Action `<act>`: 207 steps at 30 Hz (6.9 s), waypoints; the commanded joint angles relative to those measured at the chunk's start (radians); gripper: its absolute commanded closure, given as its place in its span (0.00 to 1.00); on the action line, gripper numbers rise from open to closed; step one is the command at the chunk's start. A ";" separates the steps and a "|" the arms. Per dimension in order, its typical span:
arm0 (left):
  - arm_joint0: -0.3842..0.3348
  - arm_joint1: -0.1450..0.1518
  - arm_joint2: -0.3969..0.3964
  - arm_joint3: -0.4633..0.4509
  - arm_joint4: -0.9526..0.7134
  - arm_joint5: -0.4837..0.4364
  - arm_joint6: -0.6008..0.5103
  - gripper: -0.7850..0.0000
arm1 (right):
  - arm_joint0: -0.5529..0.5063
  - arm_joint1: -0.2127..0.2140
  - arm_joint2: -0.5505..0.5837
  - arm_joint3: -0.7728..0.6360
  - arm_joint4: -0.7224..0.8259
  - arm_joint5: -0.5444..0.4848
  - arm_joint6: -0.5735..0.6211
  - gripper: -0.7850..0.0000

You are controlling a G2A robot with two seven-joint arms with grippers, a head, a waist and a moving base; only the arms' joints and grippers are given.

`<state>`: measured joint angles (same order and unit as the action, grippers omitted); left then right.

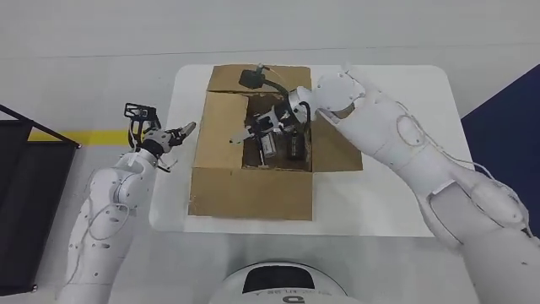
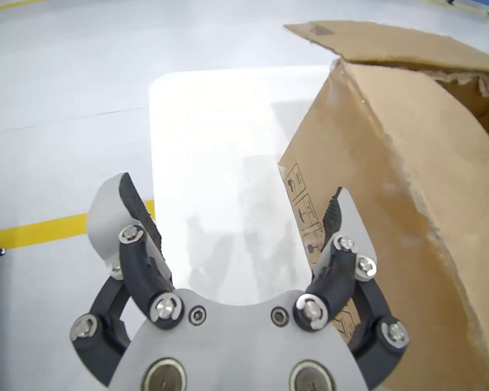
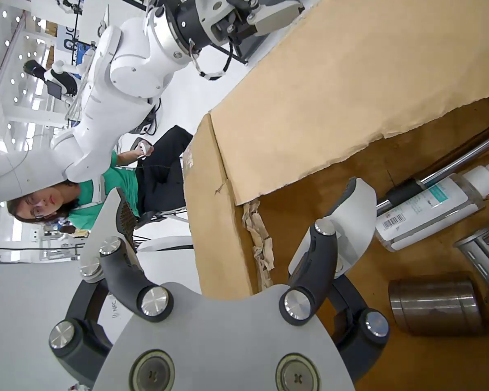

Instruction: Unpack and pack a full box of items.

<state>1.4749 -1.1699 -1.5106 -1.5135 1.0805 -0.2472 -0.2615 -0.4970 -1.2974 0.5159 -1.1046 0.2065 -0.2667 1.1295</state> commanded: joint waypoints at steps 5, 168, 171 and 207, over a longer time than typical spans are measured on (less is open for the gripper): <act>-0.039 -0.006 0.043 0.051 0.019 0.018 0.007 0.00 | 0.052 -0.066 -0.047 0.163 0.048 0.074 -0.002 0.00; 0.081 0.034 -0.212 -0.013 -0.324 -0.184 0.044 0.00 | -0.066 0.027 -0.143 -0.145 -0.822 0.232 -0.084 0.00; 0.081 0.034 -0.212 -0.013 -0.324 -0.184 0.044 0.00 | -0.058 0.000 -0.163 -0.106 -0.828 0.232 -0.079 0.00; 0.081 0.034 -0.212 -0.013 -0.324 -0.184 0.044 0.00 | -0.406 0.115 0.200 -0.555 -1.160 0.262 -0.270 1.00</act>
<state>1.5559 -1.1359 -1.7230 -1.5266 0.7566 -0.4317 -0.2173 -0.8736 -1.1928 0.6875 -1.6312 -0.9456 0.0118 0.8635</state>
